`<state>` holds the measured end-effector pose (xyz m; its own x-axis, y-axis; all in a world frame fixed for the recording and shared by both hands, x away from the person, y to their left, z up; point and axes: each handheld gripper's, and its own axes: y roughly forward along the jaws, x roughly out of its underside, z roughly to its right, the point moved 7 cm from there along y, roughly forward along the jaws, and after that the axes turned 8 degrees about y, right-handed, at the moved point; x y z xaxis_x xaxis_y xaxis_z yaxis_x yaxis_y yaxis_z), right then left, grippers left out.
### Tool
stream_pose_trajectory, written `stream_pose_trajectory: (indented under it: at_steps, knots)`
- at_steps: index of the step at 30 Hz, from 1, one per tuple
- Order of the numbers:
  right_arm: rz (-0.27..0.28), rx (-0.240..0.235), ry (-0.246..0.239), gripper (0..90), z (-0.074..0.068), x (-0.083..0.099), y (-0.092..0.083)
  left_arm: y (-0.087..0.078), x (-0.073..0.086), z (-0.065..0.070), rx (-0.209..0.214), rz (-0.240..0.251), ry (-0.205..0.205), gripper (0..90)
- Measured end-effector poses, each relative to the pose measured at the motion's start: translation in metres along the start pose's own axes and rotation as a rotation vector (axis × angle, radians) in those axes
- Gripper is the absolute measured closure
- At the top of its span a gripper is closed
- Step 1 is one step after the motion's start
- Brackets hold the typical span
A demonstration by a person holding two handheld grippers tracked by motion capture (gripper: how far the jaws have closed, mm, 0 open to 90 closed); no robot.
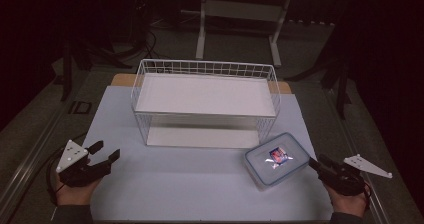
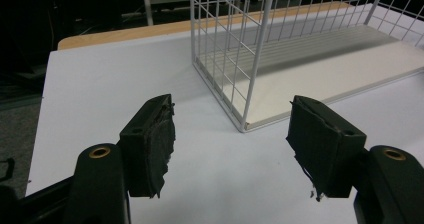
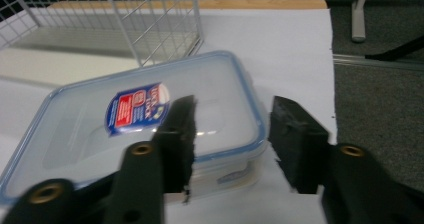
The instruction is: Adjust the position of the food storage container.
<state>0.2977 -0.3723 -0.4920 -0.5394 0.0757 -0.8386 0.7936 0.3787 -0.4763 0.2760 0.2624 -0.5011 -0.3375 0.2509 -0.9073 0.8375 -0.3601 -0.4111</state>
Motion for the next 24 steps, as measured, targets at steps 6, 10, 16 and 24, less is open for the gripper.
stream_pose_trajectory:
  at_steps: [6,10,16,24]
  knots:
    - [-0.019,0.013,-0.013,77.7,0.003,-0.011,0.011,0.001,-0.001,0.001,-0.002,0.003,0.006,34.5]
    - [-0.042,0.062,-0.056,89.6,0.003,-0.016,0.026,0.001,-0.002,0.001,-0.007,0.012,0.004,35.4]
    - [-0.064,0.116,-0.060,89.7,0.010,-0.022,0.046,0.000,-0.002,0.001,-0.007,0.013,0.007,35.4]
    - [-0.120,0.168,-0.025,89.7,0.027,-0.024,0.064,0.000,-0.003,0.002,-0.008,0.015,0.011,35.5]
